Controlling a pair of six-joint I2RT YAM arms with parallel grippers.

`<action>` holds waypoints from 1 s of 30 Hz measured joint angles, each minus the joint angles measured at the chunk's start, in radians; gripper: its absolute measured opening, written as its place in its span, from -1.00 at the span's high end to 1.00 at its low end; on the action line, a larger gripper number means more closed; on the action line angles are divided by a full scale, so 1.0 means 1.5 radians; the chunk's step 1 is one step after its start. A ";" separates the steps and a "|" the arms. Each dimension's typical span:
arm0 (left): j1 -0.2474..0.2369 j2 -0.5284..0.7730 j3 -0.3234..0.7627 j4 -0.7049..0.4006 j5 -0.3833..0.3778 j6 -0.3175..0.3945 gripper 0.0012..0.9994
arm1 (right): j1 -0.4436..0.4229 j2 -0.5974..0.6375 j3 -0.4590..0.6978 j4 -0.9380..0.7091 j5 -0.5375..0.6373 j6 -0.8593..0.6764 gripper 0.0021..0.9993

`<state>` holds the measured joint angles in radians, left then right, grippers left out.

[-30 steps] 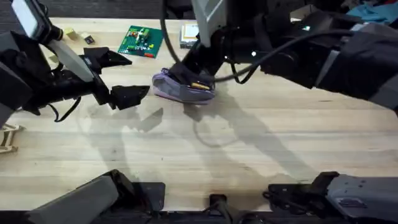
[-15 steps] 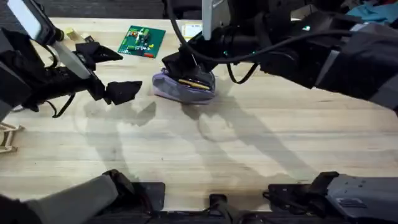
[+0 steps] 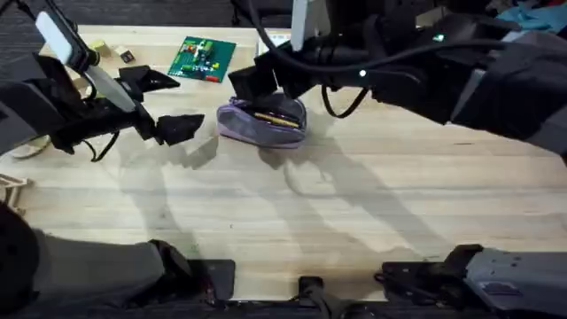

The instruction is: Unzip the bag, pick up the pens from the table one at a time and place them inside, then zip the bag closed.

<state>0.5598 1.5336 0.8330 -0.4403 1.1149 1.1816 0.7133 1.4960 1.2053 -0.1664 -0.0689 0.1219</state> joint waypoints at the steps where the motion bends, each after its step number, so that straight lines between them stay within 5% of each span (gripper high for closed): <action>1: 0.000 0.009 0.000 0.002 0.006 0.000 -0.98 | -0.001 0.000 0.004 -0.003 0.000 0.005 -0.99; 12: 0.000 0.112 0.000 0.027 0.082 0.000 -0.98 | -0.002 0.000 0.019 -0.017 0.000 0.089 -1.00; 30: -0.009 0.125 0.000 0.027 0.100 0.000 -0.99 | 0.034 0.033 0.066 -0.018 0.000 0.202 -1.00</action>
<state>0.5457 1.7214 0.8330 -0.4000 1.2648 1.1820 0.7637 1.5456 1.3046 -0.1940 -0.0689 0.4243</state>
